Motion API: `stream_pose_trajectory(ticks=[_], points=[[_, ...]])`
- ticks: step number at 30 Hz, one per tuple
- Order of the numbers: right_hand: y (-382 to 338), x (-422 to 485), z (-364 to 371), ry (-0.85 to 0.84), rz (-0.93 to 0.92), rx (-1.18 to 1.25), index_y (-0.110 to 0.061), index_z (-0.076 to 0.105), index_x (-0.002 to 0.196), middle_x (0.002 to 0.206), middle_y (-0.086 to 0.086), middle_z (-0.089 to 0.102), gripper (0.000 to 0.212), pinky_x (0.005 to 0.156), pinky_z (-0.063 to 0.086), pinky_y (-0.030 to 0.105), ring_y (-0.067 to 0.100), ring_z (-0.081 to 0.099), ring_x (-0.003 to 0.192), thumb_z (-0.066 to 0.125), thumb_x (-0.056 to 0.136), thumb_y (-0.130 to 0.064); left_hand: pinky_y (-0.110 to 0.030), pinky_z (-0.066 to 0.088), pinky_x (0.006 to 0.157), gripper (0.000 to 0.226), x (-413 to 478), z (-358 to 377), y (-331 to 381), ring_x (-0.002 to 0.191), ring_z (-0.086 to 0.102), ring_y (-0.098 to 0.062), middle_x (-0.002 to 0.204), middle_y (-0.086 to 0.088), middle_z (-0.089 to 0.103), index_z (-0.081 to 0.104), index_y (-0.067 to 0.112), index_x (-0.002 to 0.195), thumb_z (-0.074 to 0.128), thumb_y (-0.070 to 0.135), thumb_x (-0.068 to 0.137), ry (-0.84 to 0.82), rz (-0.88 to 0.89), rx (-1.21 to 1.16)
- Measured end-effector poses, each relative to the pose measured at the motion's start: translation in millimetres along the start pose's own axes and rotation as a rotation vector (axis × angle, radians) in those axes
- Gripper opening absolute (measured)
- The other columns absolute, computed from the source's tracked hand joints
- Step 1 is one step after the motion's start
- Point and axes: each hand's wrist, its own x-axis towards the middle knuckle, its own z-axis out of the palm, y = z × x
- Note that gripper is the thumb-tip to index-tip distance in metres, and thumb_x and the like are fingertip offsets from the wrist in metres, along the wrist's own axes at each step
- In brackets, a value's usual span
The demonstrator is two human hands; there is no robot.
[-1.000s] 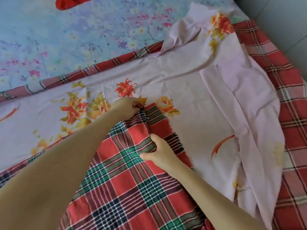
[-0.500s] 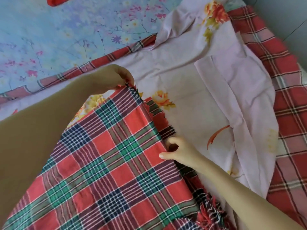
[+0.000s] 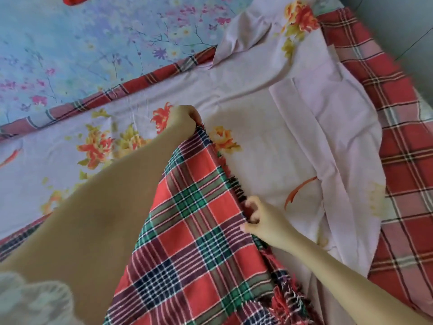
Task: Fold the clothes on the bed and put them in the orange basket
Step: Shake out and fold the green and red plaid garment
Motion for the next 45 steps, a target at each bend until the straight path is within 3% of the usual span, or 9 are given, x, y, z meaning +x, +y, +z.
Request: stream_pose_trajectory(ticks=[3,7,13,17,23,32,35,39,45], points=[[5,-4,4,-0.140,0.088,-0.094,-0.021,0.045,0.117,0.103,-0.001,0.059,0.047,0.076,0.049,0.028,0.015,0.061,0.091,0.070,0.080,-0.035,-0.023,0.041,0.069,0.022,-3,8,-6,0.091,0.057,-0.025,0.103,-0.013,0.063,0.064,0.009,0.105,0.053,0.005,0.086,-0.077,0.029,0.024],[23,-17,4,-0.039,0.106,-0.126,-0.022,0.035,0.063,0.059,-0.005,0.037,0.037,0.049,0.024,0.023,0.009,0.034,0.050,0.067,0.080,-0.015,-0.027,0.042,0.074,0.022,-5,6,-11,0.097,0.060,-0.029,0.103,-0.015,0.066,0.068,0.006,0.105,0.059,0.011,0.086,0.000,0.109,0.111],[13,-33,21,0.149,0.092,-0.432,-0.011,0.056,0.111,0.093,0.003,0.063,0.024,0.070,0.047,0.030,0.020,0.060,0.085,0.060,0.090,-0.024,-0.039,0.034,0.101,0.039,-24,8,-29,0.125,0.042,-0.031,0.134,-0.008,0.051,0.053,0.026,0.127,0.059,0.031,0.089,0.124,0.027,0.332],[4,-53,19,0.388,-0.239,-0.616,-0.012,0.061,0.095,0.078,0.000,0.063,0.028,0.056,0.044,0.030,0.021,0.058,0.070,0.067,0.083,-0.036,-0.041,0.039,0.093,0.028,-84,-7,-46,0.115,0.047,-0.035,0.121,-0.015,0.056,0.057,0.011,0.116,0.055,0.021,0.089,0.223,0.133,0.411],[-9,-103,40,-0.280,-0.258,-0.882,-0.023,0.059,0.115,0.106,-0.006,0.060,0.058,0.084,0.039,0.034,0.018,0.055,0.101,0.047,0.082,-0.069,-0.031,0.047,0.074,0.028,-243,-6,-107,0.087,0.061,-0.026,0.091,-0.005,0.065,0.065,0.008,0.094,0.053,0.033,0.093,-0.276,0.145,0.297],[-3,-149,63,-0.305,0.017,-1.226,-0.018,0.042,0.086,0.074,-0.005,0.052,0.045,0.086,0.038,0.037,0.022,0.061,0.094,0.064,0.077,-0.056,-0.035,0.042,0.096,0.059,-412,5,-231,0.121,0.044,-0.024,0.129,-0.002,0.046,0.041,0.021,0.134,0.058,0.050,0.086,-0.415,-0.054,0.578],[-12,-172,64,-0.197,-0.038,-1.199,-0.021,0.053,0.084,0.069,-0.009,0.049,0.028,0.084,0.039,0.034,0.020,0.058,0.085,0.064,0.081,-0.047,-0.037,0.045,0.094,0.068,-437,5,-248,0.121,0.043,-0.026,0.131,-0.004,0.042,0.036,0.017,0.136,0.062,0.049,0.083,-0.370,-0.065,0.635],[-24,-203,41,0.047,-0.064,-0.837,-0.022,0.053,0.131,0.119,0.001,0.064,0.052,0.089,0.041,0.032,0.023,0.058,0.110,0.064,0.084,-0.042,-0.036,0.049,0.084,0.070,-456,-9,-265,0.112,0.055,-0.027,0.130,-0.004,0.049,0.035,0.018,0.137,0.065,0.047,0.081,-0.403,-0.103,0.640],[-59,-218,19,0.148,-0.101,-0.719,-0.023,0.068,0.110,0.111,0.002,0.068,0.028,0.079,0.048,0.033,0.024,0.062,0.098,0.067,0.085,-0.035,-0.028,0.046,0.086,0.035,-500,-60,-305,0.104,0.061,-0.019,0.107,0.003,0.068,0.062,0.024,0.111,0.054,0.048,0.087,-0.453,-0.164,0.877]])
